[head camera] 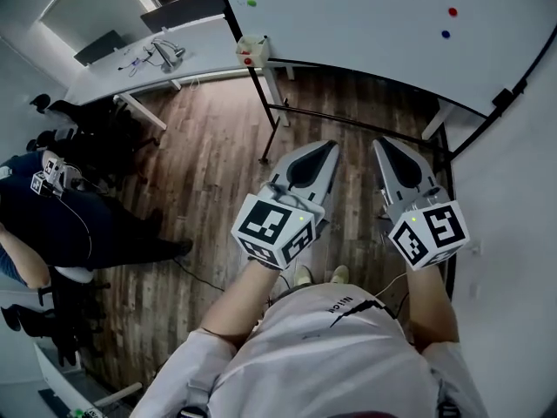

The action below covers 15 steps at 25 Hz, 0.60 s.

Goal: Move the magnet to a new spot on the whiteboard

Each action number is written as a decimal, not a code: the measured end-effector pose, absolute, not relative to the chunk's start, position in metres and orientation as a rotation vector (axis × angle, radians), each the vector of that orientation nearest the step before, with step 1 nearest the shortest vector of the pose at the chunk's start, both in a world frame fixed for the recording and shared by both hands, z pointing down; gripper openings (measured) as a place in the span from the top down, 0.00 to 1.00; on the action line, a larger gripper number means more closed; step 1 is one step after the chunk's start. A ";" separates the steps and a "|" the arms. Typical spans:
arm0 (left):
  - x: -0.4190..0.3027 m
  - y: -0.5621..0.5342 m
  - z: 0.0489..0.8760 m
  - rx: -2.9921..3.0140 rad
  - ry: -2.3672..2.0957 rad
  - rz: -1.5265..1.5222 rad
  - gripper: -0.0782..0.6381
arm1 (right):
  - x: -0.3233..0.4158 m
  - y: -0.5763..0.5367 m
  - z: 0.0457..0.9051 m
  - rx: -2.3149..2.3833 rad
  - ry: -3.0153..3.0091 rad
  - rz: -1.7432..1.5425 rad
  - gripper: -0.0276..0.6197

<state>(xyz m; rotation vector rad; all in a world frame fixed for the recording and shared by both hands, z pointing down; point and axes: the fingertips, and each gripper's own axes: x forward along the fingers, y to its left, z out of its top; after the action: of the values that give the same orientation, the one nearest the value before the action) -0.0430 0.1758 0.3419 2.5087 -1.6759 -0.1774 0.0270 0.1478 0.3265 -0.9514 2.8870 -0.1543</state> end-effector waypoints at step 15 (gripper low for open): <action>-0.027 0.164 0.348 2.438 -1.761 -0.183 0.88 | 0.059 0.132 0.332 -0.864 2.853 -0.232 0.94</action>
<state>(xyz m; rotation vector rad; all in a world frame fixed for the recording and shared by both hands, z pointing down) -0.0273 0.1641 0.3478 2.4382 -1.7606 -0.1828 0.0590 0.1321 0.3319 -0.8635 2.8533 -0.2319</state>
